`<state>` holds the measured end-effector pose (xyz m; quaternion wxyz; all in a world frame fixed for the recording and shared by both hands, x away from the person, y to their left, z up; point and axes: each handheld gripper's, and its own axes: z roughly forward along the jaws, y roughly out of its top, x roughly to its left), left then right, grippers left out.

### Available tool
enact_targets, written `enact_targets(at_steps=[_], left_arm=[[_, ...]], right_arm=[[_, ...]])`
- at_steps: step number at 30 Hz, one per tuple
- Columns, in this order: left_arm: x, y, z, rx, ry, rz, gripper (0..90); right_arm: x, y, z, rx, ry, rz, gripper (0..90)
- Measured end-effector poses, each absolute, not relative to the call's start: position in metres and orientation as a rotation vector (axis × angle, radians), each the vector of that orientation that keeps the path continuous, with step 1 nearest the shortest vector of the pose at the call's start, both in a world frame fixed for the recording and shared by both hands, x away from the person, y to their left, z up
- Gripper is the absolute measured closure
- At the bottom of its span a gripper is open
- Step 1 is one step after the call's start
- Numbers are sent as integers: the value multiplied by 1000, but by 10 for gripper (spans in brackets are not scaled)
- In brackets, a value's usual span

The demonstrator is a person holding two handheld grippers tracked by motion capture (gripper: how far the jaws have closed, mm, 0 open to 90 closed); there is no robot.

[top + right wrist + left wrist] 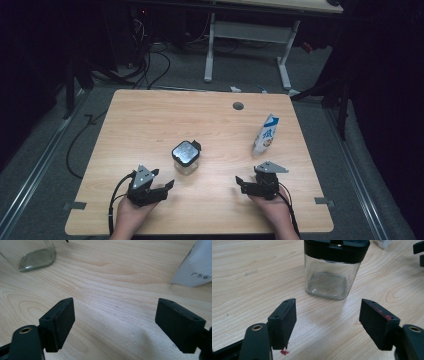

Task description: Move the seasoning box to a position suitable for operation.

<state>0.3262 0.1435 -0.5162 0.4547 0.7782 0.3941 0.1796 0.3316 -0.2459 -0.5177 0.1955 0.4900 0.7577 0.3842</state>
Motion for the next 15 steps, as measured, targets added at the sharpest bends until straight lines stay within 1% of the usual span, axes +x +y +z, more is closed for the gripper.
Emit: enact_targets(at_steps=[2,8,15], left_arm=[[328,144,-516,1924,970,444,307],[334,146,-517,1940,954,441,326],[331,150,-516,1938,951,442,345]], right_arm=[[330,-246,-516,1354,2117,1096,224],[328,-245,-514,1311,2125,1078,242],[329,-249,-513,1319,2095,1099,279]])
